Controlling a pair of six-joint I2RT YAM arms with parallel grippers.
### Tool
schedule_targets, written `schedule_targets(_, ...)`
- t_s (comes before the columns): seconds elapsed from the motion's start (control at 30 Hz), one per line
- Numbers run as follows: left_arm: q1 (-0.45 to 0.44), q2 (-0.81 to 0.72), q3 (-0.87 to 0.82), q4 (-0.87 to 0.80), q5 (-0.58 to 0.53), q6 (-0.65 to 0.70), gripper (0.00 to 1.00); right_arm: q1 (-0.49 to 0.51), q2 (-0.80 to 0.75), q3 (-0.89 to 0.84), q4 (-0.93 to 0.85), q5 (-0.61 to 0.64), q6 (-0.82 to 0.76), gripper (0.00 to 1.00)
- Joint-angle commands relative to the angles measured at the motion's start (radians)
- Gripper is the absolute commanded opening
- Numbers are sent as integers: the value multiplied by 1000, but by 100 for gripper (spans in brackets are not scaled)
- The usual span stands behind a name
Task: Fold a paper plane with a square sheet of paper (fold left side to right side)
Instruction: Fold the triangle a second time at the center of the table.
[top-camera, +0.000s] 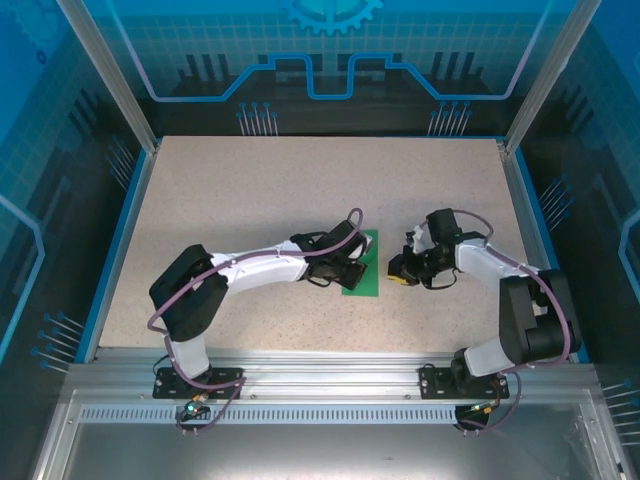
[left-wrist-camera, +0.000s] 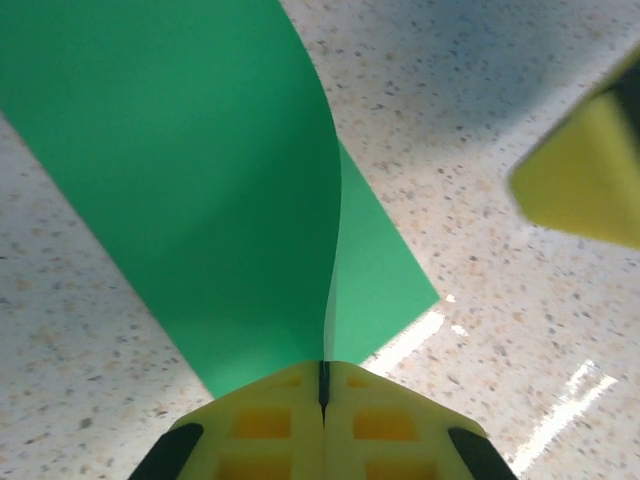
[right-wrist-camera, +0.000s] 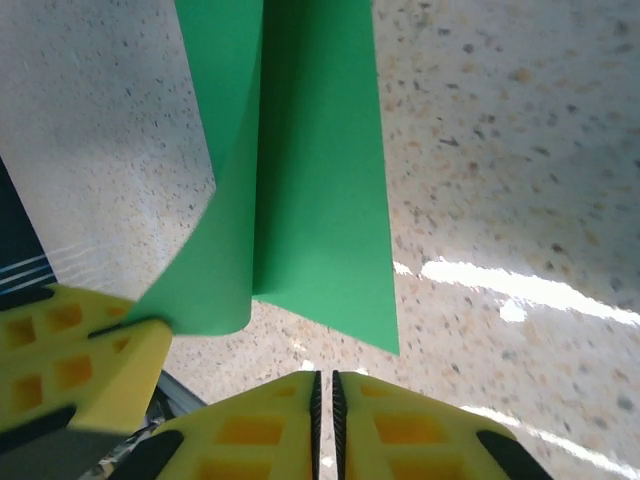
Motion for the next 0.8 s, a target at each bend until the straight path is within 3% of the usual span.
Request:
schedule_targets(0.0, 26, -6, -3, -7, 77, 3, 4, 65, 64, -28, 53, 21, 7, 12)
schedule_targets(0.77, 93, 48, 9, -50, 56, 75, 6, 168, 207, 38, -24, 166, -41, 12)
